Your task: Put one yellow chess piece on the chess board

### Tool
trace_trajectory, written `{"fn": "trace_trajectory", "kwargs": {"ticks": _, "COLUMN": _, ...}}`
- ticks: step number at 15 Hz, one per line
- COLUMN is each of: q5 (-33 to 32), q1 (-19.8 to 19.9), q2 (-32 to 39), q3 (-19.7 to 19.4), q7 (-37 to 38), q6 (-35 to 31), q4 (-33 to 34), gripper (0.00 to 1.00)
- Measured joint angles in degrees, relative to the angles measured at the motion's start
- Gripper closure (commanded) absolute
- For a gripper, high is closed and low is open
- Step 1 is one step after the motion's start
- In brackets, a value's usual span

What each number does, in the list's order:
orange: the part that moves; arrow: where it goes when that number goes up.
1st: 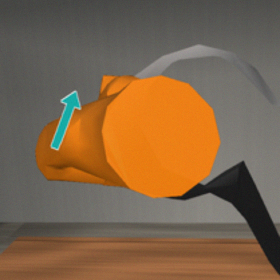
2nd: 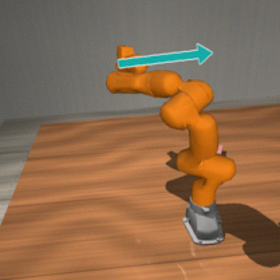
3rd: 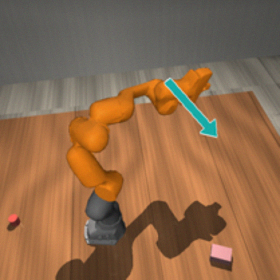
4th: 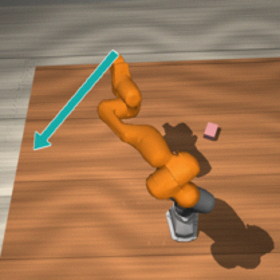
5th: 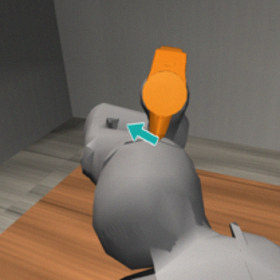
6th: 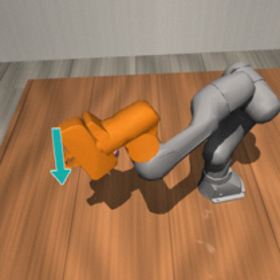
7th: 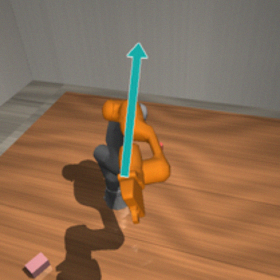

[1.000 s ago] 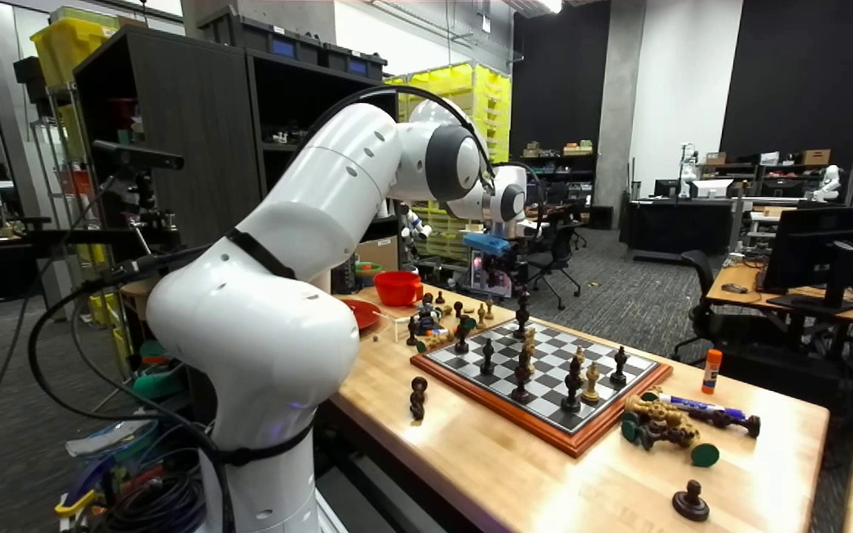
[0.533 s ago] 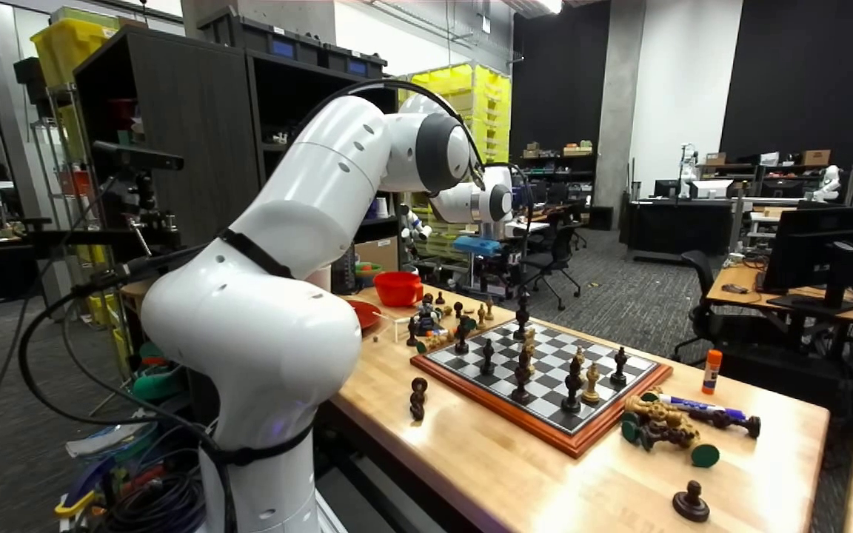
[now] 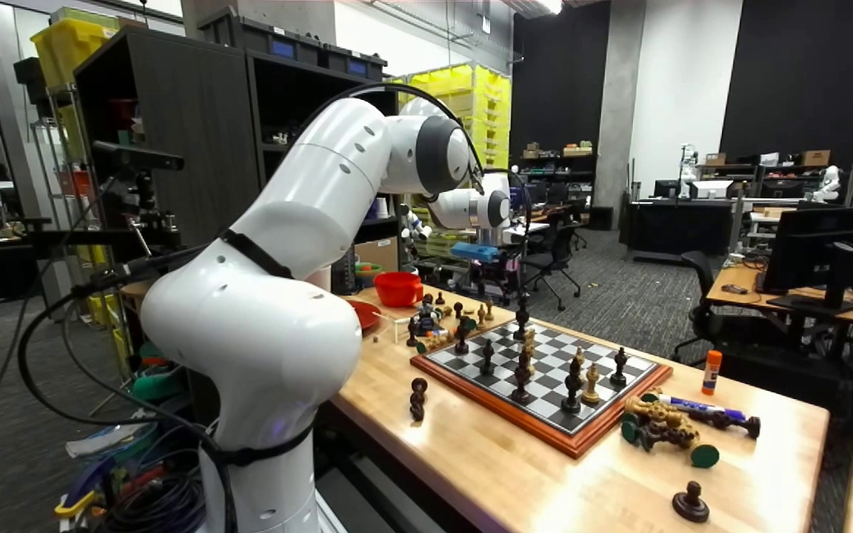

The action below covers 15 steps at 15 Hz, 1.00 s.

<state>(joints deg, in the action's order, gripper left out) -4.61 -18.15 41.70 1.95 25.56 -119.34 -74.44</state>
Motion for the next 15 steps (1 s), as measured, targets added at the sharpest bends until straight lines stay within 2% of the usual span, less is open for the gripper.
{"fn": "trace_trajectory", "kwargs": {"ticks": 11, "q5": -0.6, "q1": -0.6, "q2": 1.6, "q3": 0.0, "q7": -0.6, "q6": 0.0, "q4": 0.4, "gripper": 1.0}}
{"fn": "trace_trajectory", "kwargs": {"ticks": 12, "q5": -0.9, "q1": -0.8, "q2": 1.8, "q3": 0.0, "q7": -0.6, "q6": 0.0, "q4": 0.5, "gripper": 0.94}}
{"fn": "trace_trajectory", "kwargs": {"ticks": 15, "q5": -1.4, "q1": -1.1, "q2": 1.8, "q3": 0.0, "q7": -0.6, "q6": 0.0, "q4": 0.6, "gripper": 0.94}}
